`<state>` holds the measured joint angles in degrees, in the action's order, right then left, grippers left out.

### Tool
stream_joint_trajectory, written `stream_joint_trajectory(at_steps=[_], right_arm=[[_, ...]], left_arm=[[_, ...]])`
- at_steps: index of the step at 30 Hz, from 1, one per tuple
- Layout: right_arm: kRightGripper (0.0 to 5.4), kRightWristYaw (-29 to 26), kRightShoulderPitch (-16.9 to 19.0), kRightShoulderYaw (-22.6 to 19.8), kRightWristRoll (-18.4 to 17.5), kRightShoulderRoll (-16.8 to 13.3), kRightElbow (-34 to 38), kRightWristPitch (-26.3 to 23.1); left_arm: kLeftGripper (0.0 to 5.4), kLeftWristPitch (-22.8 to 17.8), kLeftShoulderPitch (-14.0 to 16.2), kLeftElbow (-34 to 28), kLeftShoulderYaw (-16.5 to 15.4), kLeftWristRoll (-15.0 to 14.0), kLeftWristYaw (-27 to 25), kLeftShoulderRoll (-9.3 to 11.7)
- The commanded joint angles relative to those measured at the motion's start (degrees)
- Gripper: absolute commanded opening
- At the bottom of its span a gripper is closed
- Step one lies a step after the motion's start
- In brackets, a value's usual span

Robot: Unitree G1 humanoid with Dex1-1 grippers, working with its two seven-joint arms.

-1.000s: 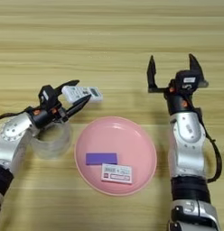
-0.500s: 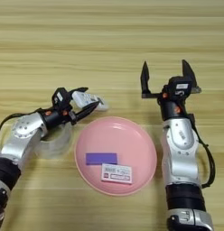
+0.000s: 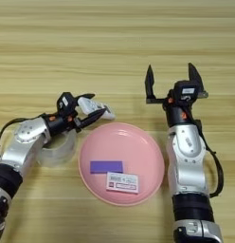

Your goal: Move the objects on the table

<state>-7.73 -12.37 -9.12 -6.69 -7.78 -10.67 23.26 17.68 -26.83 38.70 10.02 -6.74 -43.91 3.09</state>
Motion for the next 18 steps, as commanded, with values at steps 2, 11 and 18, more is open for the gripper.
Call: stream_joint_trajectory(at_steps=[2, 11, 18], right_arm=[[5.40, 0.0, 0.1, 0.0, 0.2, -0.2, 0.2, 0.6], [5.40, -0.1, -0.1, 0.0, 0.2, -0.3, 0.0, 0.4], [5.40, -0.1, -0.3, -0.1, 0.1, -0.4, -0.3, 0.5]], left_arm=[[2.86, -2.1, 0.6, 1.2, 1.0, 1.7, 0.0, 0.4], [3.48, -2.2, 0.9, 0.8, 1.5, 1.6, -0.7, 0.7], [4.13, -2.1, 0.5, 0.7, 1.4, 1.5, -0.6, 0.7]])
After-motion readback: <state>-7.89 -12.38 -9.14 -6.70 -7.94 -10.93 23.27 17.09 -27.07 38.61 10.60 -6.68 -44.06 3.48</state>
